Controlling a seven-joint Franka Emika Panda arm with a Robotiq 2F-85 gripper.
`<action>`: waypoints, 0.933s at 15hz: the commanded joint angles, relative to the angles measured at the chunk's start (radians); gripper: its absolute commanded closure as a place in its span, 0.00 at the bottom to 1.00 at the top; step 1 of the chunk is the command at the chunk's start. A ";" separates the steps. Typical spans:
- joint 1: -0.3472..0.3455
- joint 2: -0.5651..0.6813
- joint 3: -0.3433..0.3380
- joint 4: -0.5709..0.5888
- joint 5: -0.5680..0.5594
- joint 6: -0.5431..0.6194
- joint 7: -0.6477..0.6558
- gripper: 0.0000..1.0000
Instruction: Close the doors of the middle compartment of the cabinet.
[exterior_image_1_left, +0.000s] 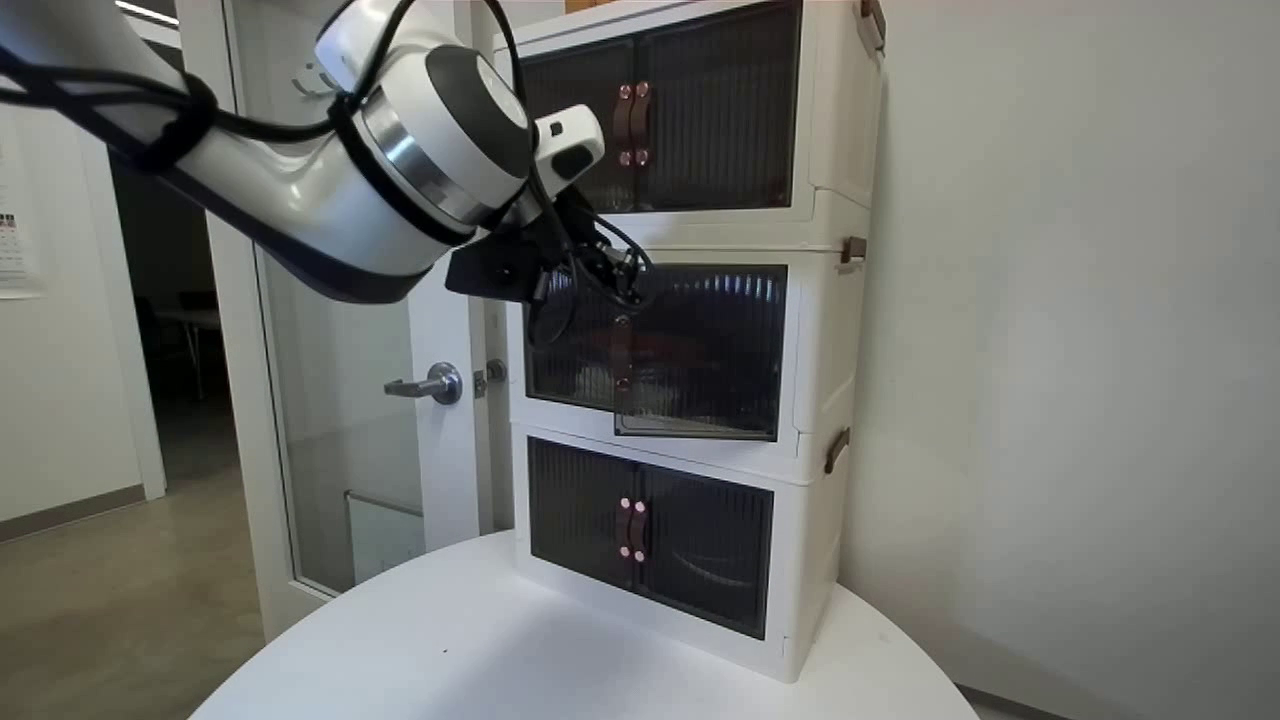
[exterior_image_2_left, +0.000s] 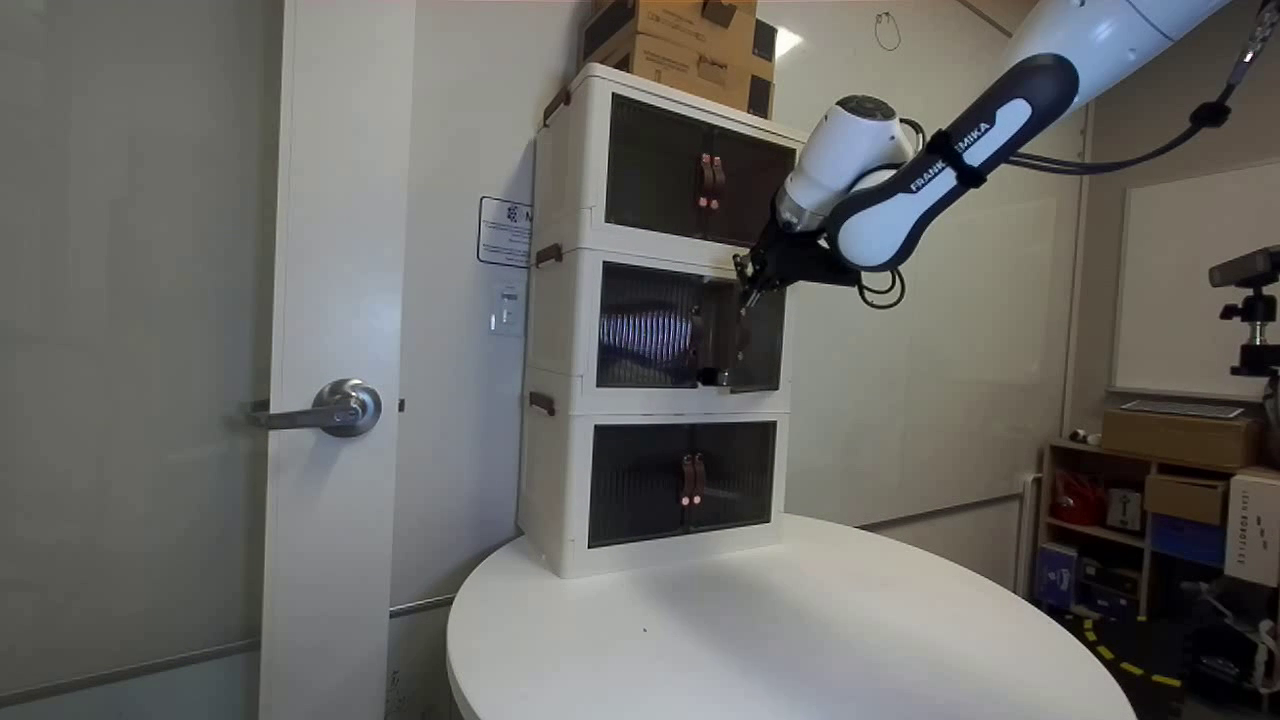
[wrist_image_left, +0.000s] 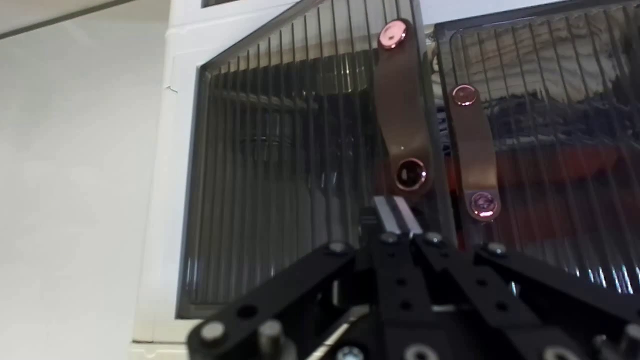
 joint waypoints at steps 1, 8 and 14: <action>0.066 0.054 -0.119 0.066 -0.230 0.069 0.241 1.00; 0.134 0.139 -0.257 0.194 -0.583 0.055 0.673 1.00; 0.150 0.203 -0.278 0.236 -0.760 0.039 0.854 1.00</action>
